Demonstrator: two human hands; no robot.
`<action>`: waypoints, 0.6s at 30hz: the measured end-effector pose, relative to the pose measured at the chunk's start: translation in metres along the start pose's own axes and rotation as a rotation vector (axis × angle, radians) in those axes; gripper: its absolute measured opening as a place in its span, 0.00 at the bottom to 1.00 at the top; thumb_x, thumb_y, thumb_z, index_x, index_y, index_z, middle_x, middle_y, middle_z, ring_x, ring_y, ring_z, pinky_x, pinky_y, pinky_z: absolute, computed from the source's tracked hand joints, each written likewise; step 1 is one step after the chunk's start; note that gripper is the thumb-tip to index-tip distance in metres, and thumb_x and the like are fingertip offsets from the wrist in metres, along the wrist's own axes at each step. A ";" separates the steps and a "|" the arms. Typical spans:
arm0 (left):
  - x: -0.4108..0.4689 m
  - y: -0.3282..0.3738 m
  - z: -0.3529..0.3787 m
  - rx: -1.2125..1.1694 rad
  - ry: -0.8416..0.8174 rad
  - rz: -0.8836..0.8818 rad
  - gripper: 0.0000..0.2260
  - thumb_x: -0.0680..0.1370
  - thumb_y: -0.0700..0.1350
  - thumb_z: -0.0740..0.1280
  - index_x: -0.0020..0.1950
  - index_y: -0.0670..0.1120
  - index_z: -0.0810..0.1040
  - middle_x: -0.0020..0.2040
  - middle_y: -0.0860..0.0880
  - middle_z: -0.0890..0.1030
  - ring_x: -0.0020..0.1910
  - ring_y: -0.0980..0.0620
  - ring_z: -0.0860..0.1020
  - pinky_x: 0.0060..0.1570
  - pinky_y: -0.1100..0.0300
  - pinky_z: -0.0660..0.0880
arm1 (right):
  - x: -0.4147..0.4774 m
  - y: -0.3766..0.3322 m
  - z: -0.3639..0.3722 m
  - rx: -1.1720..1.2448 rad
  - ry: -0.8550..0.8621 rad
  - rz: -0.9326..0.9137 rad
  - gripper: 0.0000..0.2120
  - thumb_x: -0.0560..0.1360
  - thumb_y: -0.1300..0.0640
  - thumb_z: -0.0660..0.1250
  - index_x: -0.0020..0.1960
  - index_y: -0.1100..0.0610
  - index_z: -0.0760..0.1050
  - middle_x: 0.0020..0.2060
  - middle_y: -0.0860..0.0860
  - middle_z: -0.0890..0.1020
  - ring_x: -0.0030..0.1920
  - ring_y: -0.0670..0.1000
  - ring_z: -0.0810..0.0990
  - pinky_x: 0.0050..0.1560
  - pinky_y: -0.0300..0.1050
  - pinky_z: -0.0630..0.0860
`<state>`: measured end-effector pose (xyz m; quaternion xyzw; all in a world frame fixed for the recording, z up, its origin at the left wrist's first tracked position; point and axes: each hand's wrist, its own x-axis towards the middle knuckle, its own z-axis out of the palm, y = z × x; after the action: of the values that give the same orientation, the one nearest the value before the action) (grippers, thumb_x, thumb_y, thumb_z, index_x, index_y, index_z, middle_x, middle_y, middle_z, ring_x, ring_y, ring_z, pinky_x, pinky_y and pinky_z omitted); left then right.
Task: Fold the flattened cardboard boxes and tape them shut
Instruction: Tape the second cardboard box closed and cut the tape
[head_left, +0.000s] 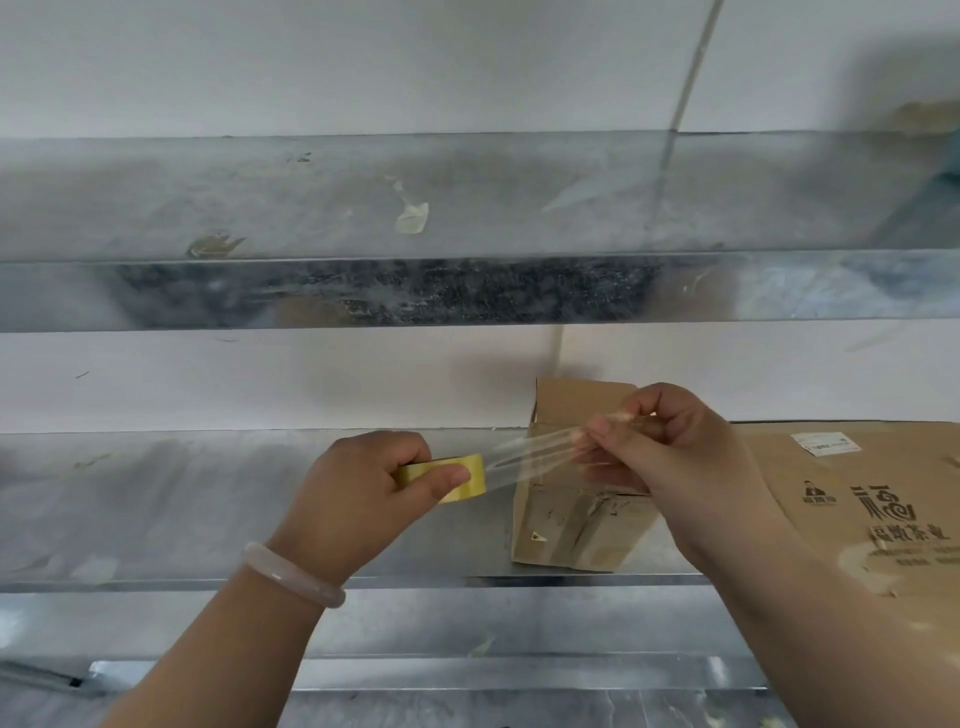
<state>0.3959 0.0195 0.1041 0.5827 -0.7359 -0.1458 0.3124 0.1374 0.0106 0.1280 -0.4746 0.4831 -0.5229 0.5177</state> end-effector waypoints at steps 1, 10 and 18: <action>0.001 0.001 0.000 -0.013 -0.002 0.018 0.21 0.70 0.69 0.59 0.31 0.52 0.72 0.29 0.53 0.73 0.31 0.53 0.72 0.31 0.57 0.68 | -0.001 0.000 -0.003 0.006 0.014 -0.002 0.08 0.72 0.62 0.73 0.44 0.58 0.73 0.38 0.59 0.86 0.40 0.56 0.86 0.38 0.45 0.83; 0.017 0.011 0.002 0.167 -0.062 0.172 0.21 0.70 0.70 0.58 0.33 0.54 0.75 0.27 0.56 0.73 0.31 0.56 0.72 0.34 0.63 0.64 | -0.011 0.018 -0.044 -0.052 0.090 0.083 0.09 0.75 0.58 0.71 0.40 0.56 0.73 0.37 0.54 0.85 0.39 0.55 0.86 0.43 0.54 0.82; 0.035 0.024 0.013 0.446 -0.090 0.235 0.31 0.69 0.77 0.49 0.29 0.52 0.70 0.24 0.55 0.69 0.25 0.58 0.68 0.38 0.58 0.65 | -0.017 0.028 -0.070 0.057 0.105 0.151 0.11 0.72 0.58 0.73 0.32 0.51 0.76 0.32 0.58 0.81 0.32 0.53 0.81 0.37 0.49 0.82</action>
<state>0.3649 -0.0090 0.1183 0.5407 -0.8256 0.0318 0.1579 0.0701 0.0284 0.0943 -0.3938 0.5291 -0.5200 0.5427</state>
